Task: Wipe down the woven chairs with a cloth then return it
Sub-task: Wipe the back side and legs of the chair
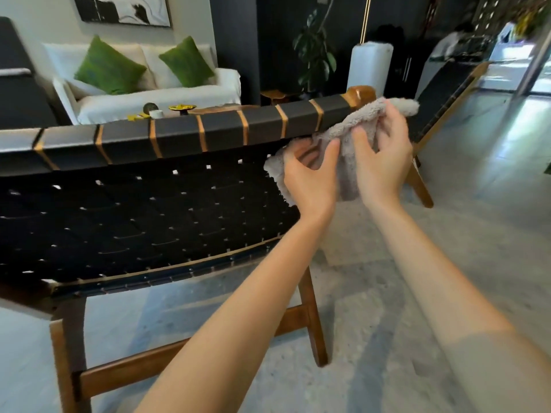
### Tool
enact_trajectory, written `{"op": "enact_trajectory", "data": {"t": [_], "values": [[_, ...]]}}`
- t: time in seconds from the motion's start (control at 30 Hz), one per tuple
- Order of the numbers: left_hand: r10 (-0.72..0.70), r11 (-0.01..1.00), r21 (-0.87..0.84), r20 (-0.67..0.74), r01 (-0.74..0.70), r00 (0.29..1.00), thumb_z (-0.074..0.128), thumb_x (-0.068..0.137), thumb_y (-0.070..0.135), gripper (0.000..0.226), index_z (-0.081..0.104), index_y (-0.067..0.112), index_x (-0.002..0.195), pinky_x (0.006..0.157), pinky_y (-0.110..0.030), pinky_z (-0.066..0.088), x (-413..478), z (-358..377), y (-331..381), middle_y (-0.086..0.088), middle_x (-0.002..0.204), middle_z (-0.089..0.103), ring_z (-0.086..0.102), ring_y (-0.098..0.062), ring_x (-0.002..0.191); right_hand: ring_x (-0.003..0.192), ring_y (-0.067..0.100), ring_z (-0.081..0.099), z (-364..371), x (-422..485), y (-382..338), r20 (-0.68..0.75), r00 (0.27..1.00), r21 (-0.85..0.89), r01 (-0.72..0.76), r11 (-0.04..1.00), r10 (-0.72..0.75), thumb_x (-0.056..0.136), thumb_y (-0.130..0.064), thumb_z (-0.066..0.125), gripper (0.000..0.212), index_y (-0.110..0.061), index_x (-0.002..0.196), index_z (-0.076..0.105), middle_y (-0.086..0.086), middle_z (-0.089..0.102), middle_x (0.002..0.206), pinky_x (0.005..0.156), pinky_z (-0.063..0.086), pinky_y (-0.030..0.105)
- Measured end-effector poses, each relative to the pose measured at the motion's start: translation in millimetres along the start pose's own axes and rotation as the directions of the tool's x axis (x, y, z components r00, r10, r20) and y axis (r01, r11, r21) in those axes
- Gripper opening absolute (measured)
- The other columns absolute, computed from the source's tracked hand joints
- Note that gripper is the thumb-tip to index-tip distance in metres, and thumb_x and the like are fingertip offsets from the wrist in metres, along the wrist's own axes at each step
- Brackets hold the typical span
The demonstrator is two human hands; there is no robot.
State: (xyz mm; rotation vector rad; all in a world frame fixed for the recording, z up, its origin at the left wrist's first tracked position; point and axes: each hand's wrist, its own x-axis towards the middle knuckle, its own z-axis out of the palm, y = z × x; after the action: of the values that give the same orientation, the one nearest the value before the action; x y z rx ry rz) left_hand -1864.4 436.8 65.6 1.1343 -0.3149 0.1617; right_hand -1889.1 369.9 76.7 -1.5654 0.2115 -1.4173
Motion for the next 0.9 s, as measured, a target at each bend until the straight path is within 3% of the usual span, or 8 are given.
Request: {"op": "enact_trajectory", "data": {"t": [0.17, 0.3, 0.43, 0.53, 0.63, 0.73, 0.83, 0.9], "values": [[0.111, 0.993, 0.05, 0.004, -0.111, 0.994, 0.07, 0.084, 0.015, 0.031, 0.06, 0.009, 0.112, 0.09, -0.018, 0.05, 6, 9, -21, 0.001, 0.106, 0.065, 0.062, -0.006, 0.099, 0.12, 0.012, 0.058, 4, -1, 25, 0.003, 1.0, 0.035, -0.011, 0.999, 0.011, 0.092, -0.013, 0.059, 0.046, -0.003, 0.136, 0.05, 0.008, 0.062, 0.129, 0.1, 0.049, 0.037], [0.218, 0.967, 0.122, 0.069, -0.225, 0.974, 0.066, 0.087, 0.011, 0.025, 0.061, 0.008, 0.112, 0.092, -0.022, 0.05, 8, 3, -44, -0.002, 0.106, 0.067, 0.063, -0.006, 0.1, 0.119, 0.006, 0.057, 1, -9, 42, 0.03, 0.998, 0.078, -0.053, 0.996, 0.051, 0.093, -0.007, 0.059, 0.047, -0.001, 0.138, 0.048, 0.007, 0.061, 0.13, 0.1, 0.048, 0.029], [0.229, 0.948, 0.194, 0.127, -0.25, 0.965, 0.065, 0.087, 0.011, 0.028, 0.059, 0.01, 0.115, 0.094, -0.021, 0.048, 11, -11, -73, 0.001, 0.108, 0.064, 0.06, -0.006, 0.103, 0.115, 0.004, 0.06, -1, -24, 72, 0.099, 0.988, 0.052, -0.123, 0.991, 0.118, 0.095, -0.007, 0.056, 0.041, -0.002, 0.135, 0.052, 0.004, 0.064, 0.124, 0.098, 0.048, 0.023], [0.183, 0.934, 0.277, 0.171, -0.225, 0.968, 0.065, 0.088, 0.013, 0.031, 0.056, 0.008, 0.117, 0.092, -0.014, 0.045, 10, -27, -103, -0.001, 0.111, 0.062, 0.058, -0.005, 0.105, 0.107, 0.003, 0.063, -2, -42, 103, 0.162, 0.964, 0.0, -0.213, 0.977, 0.21, 0.097, -0.009, 0.052, 0.039, -0.003, 0.135, 0.052, 0.003, 0.068, 0.118, 0.094, 0.05, 0.023], [0.108, 0.913, 0.365, 0.217, -0.183, 0.97, 0.065, 0.088, 0.012, 0.03, 0.051, 0.017, 0.115, 0.092, -0.011, 0.042, 11, -44, -133, 0.01, 0.108, 0.056, 0.055, 0.0, 0.104, 0.087, 0.011, 0.064, 1, -67, 134, 0.239, 0.924, -0.107, -0.281, 0.954, 0.299, 0.101, -0.011, 0.043, 0.04, -0.006, 0.14, 0.046, 0.014, 0.067, 0.1, 0.077, 0.052, 0.027], [0.012, 0.891, 0.434, 0.271, -0.134, 0.963, 0.064, 0.088, 0.009, 0.034, 0.046, 0.021, 0.113, 0.091, -0.007, 0.039, 17, -57, -157, 0.018, 0.105, 0.049, 0.05, 0.006, 0.101, 0.095, 0.016, 0.057, 7, -85, 159, 0.273, 0.884, -0.158, -0.347, 0.924, 0.378, 0.103, -0.009, 0.037, 0.042, -0.011, 0.144, 0.041, 0.019, 0.064, 0.105, 0.08, 0.047, 0.027], [-0.103, 0.871, 0.488, 0.298, -0.058, 0.949, 0.061, 0.089, 0.007, 0.035, 0.044, 0.013, 0.119, 0.089, -0.007, 0.039, 22, -66, -180, 0.009, 0.108, 0.047, 0.049, 0.002, 0.097, 0.098, -0.009, 0.057, 11, -93, 187, 0.322, 0.829, -0.195, -0.414, 0.889, 0.457, 0.103, -0.008, 0.035, 0.044, -0.014, 0.147, 0.037, -0.006, 0.062, 0.117, 0.082, 0.044, 0.007], [-0.193, 0.85, 0.526, 0.292, 0.011, 0.937, 0.06, 0.09, 0.008, 0.036, 0.043, 0.009, 0.122, 0.096, -0.016, 0.042, 23, -72, -195, 0.001, 0.115, 0.049, 0.051, -0.005, 0.102, 0.103, -0.004, 0.056, 11, -98, 203, 0.355, 0.781, -0.216, -0.465, 0.858, 0.513, 0.102, -0.006, 0.035, 0.044, -0.016, 0.145, 0.04, -0.009, 0.057, 0.121, 0.088, 0.041, 0.008]]}}
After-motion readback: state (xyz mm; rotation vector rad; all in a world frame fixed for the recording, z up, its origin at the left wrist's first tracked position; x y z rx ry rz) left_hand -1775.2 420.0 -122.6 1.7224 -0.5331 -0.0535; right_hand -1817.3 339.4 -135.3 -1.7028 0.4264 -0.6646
